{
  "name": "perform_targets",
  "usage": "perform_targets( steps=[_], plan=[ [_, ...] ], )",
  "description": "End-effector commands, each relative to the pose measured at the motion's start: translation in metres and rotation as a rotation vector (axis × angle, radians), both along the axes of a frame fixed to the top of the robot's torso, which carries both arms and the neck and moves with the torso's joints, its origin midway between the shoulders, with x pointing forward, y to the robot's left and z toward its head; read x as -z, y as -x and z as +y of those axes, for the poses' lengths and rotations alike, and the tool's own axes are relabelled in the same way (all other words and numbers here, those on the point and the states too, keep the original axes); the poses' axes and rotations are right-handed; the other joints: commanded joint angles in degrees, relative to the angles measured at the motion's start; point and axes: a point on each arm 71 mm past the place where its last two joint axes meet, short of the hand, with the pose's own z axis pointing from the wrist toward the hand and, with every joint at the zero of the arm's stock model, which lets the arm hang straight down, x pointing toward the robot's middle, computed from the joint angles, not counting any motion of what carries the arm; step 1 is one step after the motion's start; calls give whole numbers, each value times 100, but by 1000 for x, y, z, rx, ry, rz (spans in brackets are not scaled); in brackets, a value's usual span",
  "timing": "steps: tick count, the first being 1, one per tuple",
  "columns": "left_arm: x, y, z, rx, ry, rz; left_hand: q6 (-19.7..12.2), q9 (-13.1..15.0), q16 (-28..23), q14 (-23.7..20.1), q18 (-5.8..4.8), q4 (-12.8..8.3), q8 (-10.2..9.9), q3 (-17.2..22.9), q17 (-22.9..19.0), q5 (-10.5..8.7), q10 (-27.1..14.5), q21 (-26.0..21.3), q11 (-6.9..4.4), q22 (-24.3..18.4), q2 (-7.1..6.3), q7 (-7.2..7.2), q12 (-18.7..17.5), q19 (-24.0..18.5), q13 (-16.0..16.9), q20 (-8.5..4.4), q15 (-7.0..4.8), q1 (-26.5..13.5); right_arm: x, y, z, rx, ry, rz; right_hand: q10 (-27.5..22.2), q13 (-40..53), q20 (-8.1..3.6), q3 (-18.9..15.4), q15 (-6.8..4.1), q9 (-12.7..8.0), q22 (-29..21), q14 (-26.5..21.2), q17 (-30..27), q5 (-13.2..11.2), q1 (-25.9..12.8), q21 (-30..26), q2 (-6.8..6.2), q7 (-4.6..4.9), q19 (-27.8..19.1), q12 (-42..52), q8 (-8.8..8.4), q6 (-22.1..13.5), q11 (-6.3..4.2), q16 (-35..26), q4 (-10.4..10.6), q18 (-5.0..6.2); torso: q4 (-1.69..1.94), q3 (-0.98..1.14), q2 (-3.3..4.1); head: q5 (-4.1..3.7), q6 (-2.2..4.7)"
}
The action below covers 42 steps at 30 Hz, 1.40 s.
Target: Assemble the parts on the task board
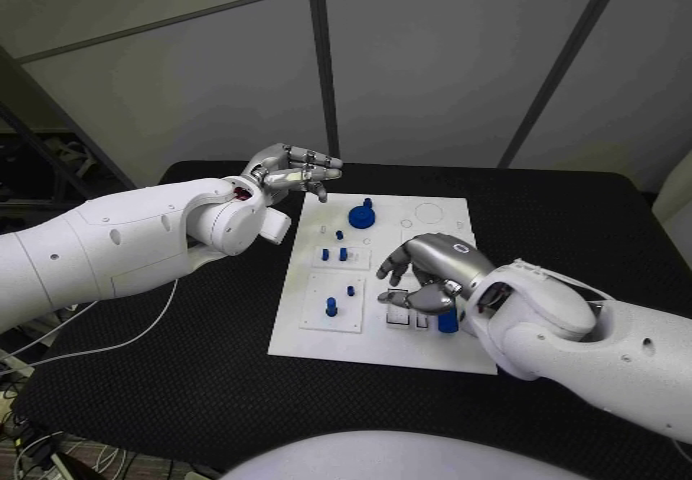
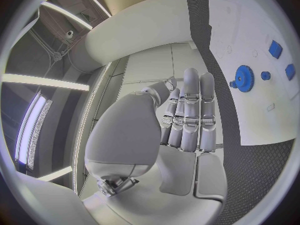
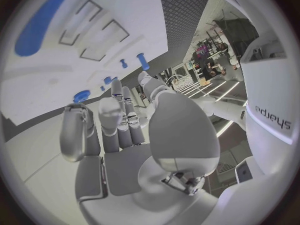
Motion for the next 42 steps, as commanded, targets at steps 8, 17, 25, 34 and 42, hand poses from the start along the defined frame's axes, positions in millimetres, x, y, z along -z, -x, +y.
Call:
perform_targets(
  steps=[8,17,25,34,42],
  plan=[
    [-3,0,4,-20,13,-33,9,-5,-29,-14,-59,-7,-33,-32,-5,-23,37,-32,-18,-10,73,-27,3,-27,8,21,-1,-25,-4,-9,-82,385,-68,224,1011,5039,-395,-853,-357,956,1471,200,1163,-7,-136,828,-25,-339,579,4982,369,310,-454,800,937,-290,-121,-14,-83,-422,63],
    [-2,3,5,-18,23,-33,16,-4,-34,-7,-60,12,-32,-53,-2,-39,56,-43,-22,-16,74,-28,10,-25,7,21,-2,-58,18,11,-101,501,72,293,951,6586,-365,-1443,-336,1820,1510,259,1991,128,-325,882,53,-339,601,6312,356,-33,-375,1290,1311,-304,-142,-18,-89,-699,39],
    [-1,4,3,-9,27,-30,17,-4,-37,-7,-61,17,-32,-56,-1,-47,57,-47,-23,-18,77,-29,10,-25,6,21,-2,-66,32,18,-90,523,113,294,947,6676,-357,-1505,-330,1988,1510,266,2087,133,-356,882,45,-335,601,6365,342,-67,-369,1341,1314,-304,-125,-14,-76,-782,29],
    [-1,4,4,-9,25,-25,16,-4,-40,-7,-61,23,-33,-60,-1,-54,56,-52,-22,-21,78,-28,9,-25,4,22,-1,-74,43,18,-76,515,138,309,939,6701,-354,-1536,-329,2075,1510,265,2112,143,-395,882,49,-337,601,6371,341,-67,-369,1355,1317,-304,-103,-16,-76,-772,20],
    [0,5,5,-8,25,-21,14,-5,-42,-8,-62,28,-35,-65,0,-59,52,-56,-21,-24,78,-26,6,-26,3,23,0,-83,48,14,-75,520,173,308,928,6691,-353,-1539,-328,2098,1510,264,2119,147,-403,882,53,-336,601,6356,339,-70,-368,1358,1316,-304,-119,-13,-79,-749,10]
  ],
)
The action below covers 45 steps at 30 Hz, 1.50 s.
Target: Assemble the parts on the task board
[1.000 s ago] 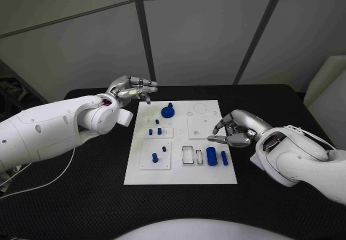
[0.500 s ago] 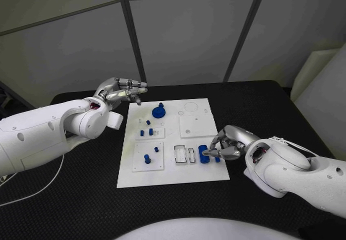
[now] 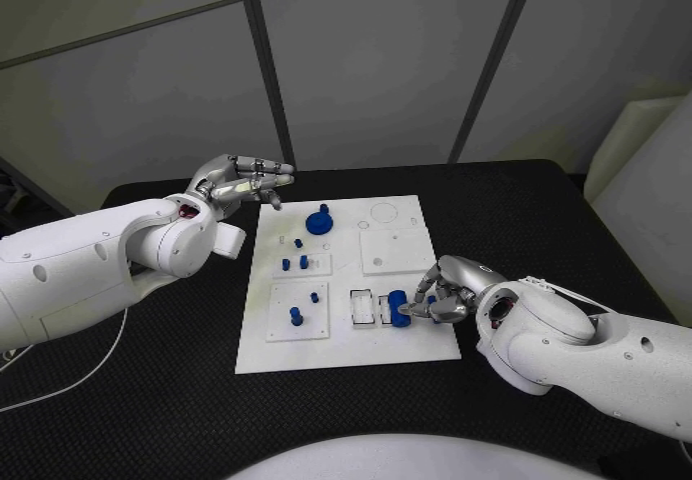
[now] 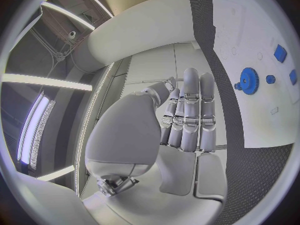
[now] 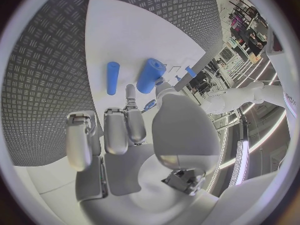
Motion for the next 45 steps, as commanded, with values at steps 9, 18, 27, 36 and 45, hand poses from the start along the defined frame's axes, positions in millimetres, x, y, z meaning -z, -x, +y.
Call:
perform_targets(
  steps=[9,18,27,36,45],
  plan=[
    [-1,1,-1,14,12,0,9,-6,-25,-21,-62,10,-38,-46,0,-40,24,-42,4,-12,31,-25,3,-28,1,24,-7,-46,12,-3,9,-22,75,12,-37,11,30,-25,2,37,1510,241,-2,35,-60,16,9,13,604,-8,-31,-50,35,25,-2,-40,4,5,-1,3,-3],
    [-1,1,1,14,10,6,4,-7,-31,-26,-63,15,-42,-52,0,-51,19,-51,6,-18,29,-24,0,-31,-1,26,-5,-55,18,-2,18,-39,75,39,-46,37,35,-57,6,127,1510,236,8,40,-146,16,-2,16,604,-5,-46,-66,40,27,6,-40,-17,-1,-2,15,-12],
    [-1,1,1,14,9,9,2,-7,-33,-28,-63,14,-44,-53,0,-54,16,-55,6,-20,28,-24,-2,-32,-2,26,-5,-54,19,-3,17,-27,72,32,-48,94,32,93,-1,321,1510,237,52,497,167,16,91,6,604,5,-55,-43,30,44,-39,-40,-3,6,-6,9,-10],
    [0,1,1,14,8,12,-1,-8,-38,-32,-62,10,-46,-53,-1,-55,11,-60,6,-23,26,-23,-5,-33,-3,25,-5,-49,5,2,12,26,-46,-65,35,266,5,226,-34,561,1510,266,214,1366,591,16,169,-45,604,137,-38,101,-16,120,-90,-40,-16,9,-11,55,6],
    [0,1,0,19,9,16,-3,-8,-42,-36,-62,5,-47,-51,-1,-54,8,-64,7,-25,26,-23,-7,-34,-3,25,-6,-43,-11,16,19,24,-176,-99,60,302,-10,228,-51,641,1510,262,211,1547,573,16,196,-70,604,156,-46,173,-37,117,-38,-40,3,1,-7,34,45]
  ],
)
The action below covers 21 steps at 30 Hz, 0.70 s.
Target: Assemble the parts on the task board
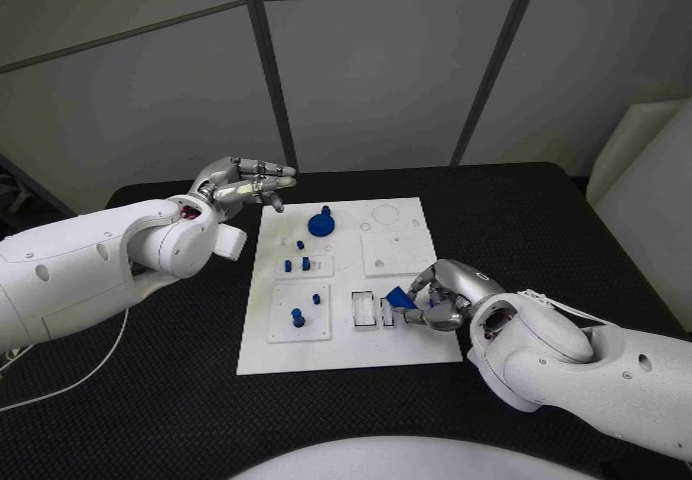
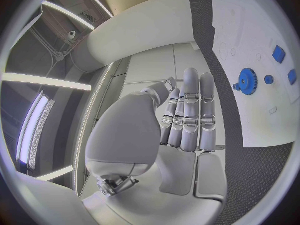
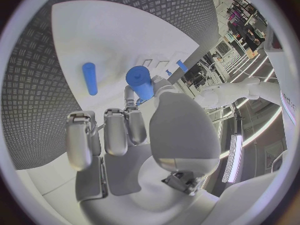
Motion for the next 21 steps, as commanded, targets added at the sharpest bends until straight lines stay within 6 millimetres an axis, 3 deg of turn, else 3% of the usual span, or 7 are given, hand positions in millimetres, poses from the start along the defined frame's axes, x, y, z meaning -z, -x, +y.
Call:
perform_targets(
  steps=[1,9,14,17,21],
  plan=[
    [-1,0,-2,16,10,4,-4,-9,-23,-40,-61,-14,-25,-35,-1,-32,6,-23,7,-9,4,-22,-8,-35,-4,25,-7,-15,-7,2,4,21,-91,-33,16,302,-16,-4,-56,116,1507,259,-25,300,-70,16,66,-83,604,-5,-13,123,0,11,55,-42,18,-3,6,-13,24],
    [-1,1,-3,20,10,7,-7,-10,-29,-46,-61,-19,-27,-34,-2,-29,2,-27,8,-12,3,-20,-10,-37,-4,24,-6,-9,-3,2,14,1,-89,16,13,299,-19,-34,-56,158,1507,253,-44,356,-169,16,48,-78,604,-27,-49,132,2,-3,71,-42,16,-6,10,46,22],
    [-1,1,-5,24,11,8,-9,-10,-33,-51,-61,-22,-28,-34,-3,-28,0,-31,9,-13,1,-19,-12,-39,-4,24,-6,-5,5,-1,25,-33,-53,80,43,345,-19,-109,-62,235,1507,287,137,335,-534,16,61,-103,604,-2,-81,220,-12,81,87,-42,16,-7,11,67,27],
    [-1,1,-6,25,12,8,-9,-10,-33,-51,-61,-22,-28,-34,-3,-28,0,-31,9,-13,1,-19,-12,-39,-4,24,-6,-5,7,-3,30,-36,-45,95,47,348,-30,-138,-79,293,1507,289,165,282,-764,16,84,-134,604,-17,-78,308,-32,92,94,-42,11,-3,19,75,32],
    [-1,1,-6,26,12,8,-9,-10,-33,-51,-61,-22,-28,-34,-3,-28,0,-31,9,-13,1,-19,-12,-39,-4,24,-6,-5,9,-6,34,-33,-37,93,54,354,-54,-162,-103,377,1507,289,182,22,-962,16,73,-171,604,-30,-60,422,-67,96,91,-42,17,-6,18,82,37]
  ],
)
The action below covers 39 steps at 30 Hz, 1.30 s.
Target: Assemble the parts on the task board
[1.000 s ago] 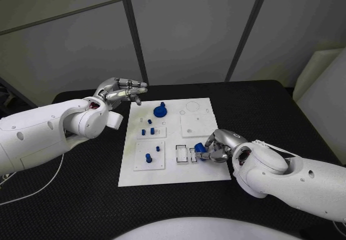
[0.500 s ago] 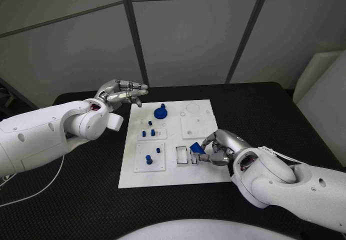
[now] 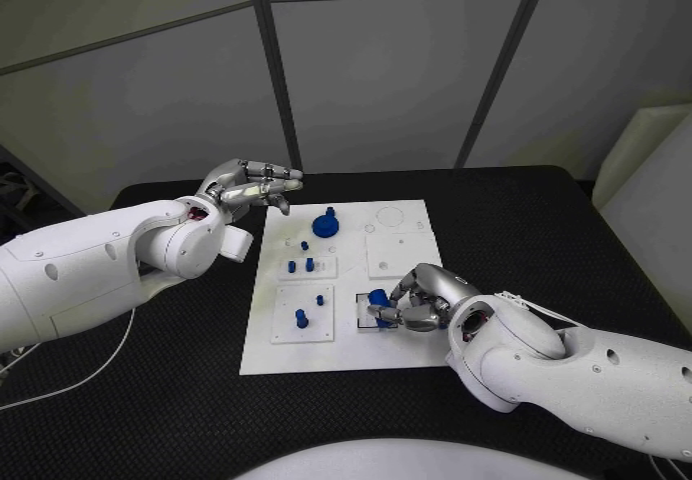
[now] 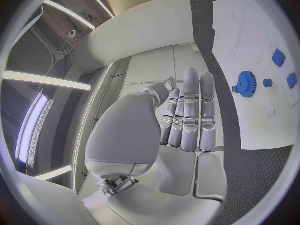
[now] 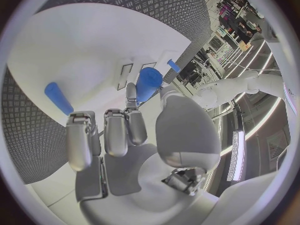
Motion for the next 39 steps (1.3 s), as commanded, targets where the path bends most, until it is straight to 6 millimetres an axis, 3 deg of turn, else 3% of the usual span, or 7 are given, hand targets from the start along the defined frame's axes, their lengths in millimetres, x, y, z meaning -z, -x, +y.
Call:
perform_targets(
  steps=[1,15,19,21,24,32,39],
  plan=[
    [-1,0,-2,13,10,-1,-9,-5,-34,-51,-61,-6,-28,-17,-3,-28,0,-31,8,-9,2,-19,-12,-18,-4,4,-6,-5,3,-2,2,-8,26,30,35,354,-57,-37,-61,38,1508,287,14,-108,-88,16,-2,-14,604,-34,2,58,-50,19,7,-42,4,-1,4,9,2],
    [-2,1,-5,20,14,-6,-9,-5,-40,-58,-62,-9,-29,-16,-4,-27,-1,-36,10,-12,2,-17,-13,-21,-4,4,-5,0,6,-8,10,-2,42,11,35,353,-72,-40,-76,108,1508,288,29,-212,-159,16,-22,-34,604,-51,12,119,-67,22,7,-42,-17,8,-3,72,-30],
    [-2,1,-5,20,14,-5,-9,-5,-40,-58,-62,-9,-29,-16,-4,-27,-1,-36,10,-12,2,-17,-13,-21,-4,4,-5,0,7,-10,11,3,44,9,28,346,-90,-141,-84,226,1508,278,7,-1457,-514,16,-87,-36,604,-91,-19,120,-70,3,10,-42,-15,9,-5,75,-38],
    [-2,1,-4,19,14,-5,-9,-5,-40,-58,-62,-9,-29,-16,-4,-27,-1,-36,10,-12,2,-17,-13,-21,-4,4,-5,0,7,-10,11,3,43,8,26,345,-90,-181,-84,255,1508,277,6,-1654,-608,16,-142,-33,604,-101,-29,116,-68,0,19,-42,-20,10,-2,81,-43],
    [-2,1,-4,19,13,-4,-9,-5,-40,-58,-62,-9,-29,-16,-4,-27,-1,-36,10,-12,2,-17,-13,-21,-4,4,-5,0,6,-10,13,-2,39,5,23,346,-97,-376,-89,301,1508,275,2,-1685,-817,16,-233,-33,604,-114,-46,102,-70,-7,22,-42,-18,9,0,84,-49],
    [-2,2,-3,20,13,-2,-9,-5,-40,-58,-62,-9,-29,-16,-4,-27,-1,-36,10,-12,2,-17,-13,-21,-4,4,-5,0,6,-10,12,1,31,0,2,327,-104,-1167,-91,452,1508,264,-30,-1691,-1135,16,49,-31,604,-184,-95,77,-69,-40,11,-42,-23,8,-5,89,-63],
    [-2,2,-4,25,14,-1,-9,-5,-49,-65,-62,-14,-30,-17,-5,-27,-1,-43,11,-15,2,-16,-13,-24,-4,5,-3,5,6,-11,10,6,30,0,5,335,-102,-1173,-89,508,1508,265,-26,-1676,-907,16,178,-32,604,-190,-108,84,-69,-44,-45,-42,-24,11,-5,84,-62]
  ],
)
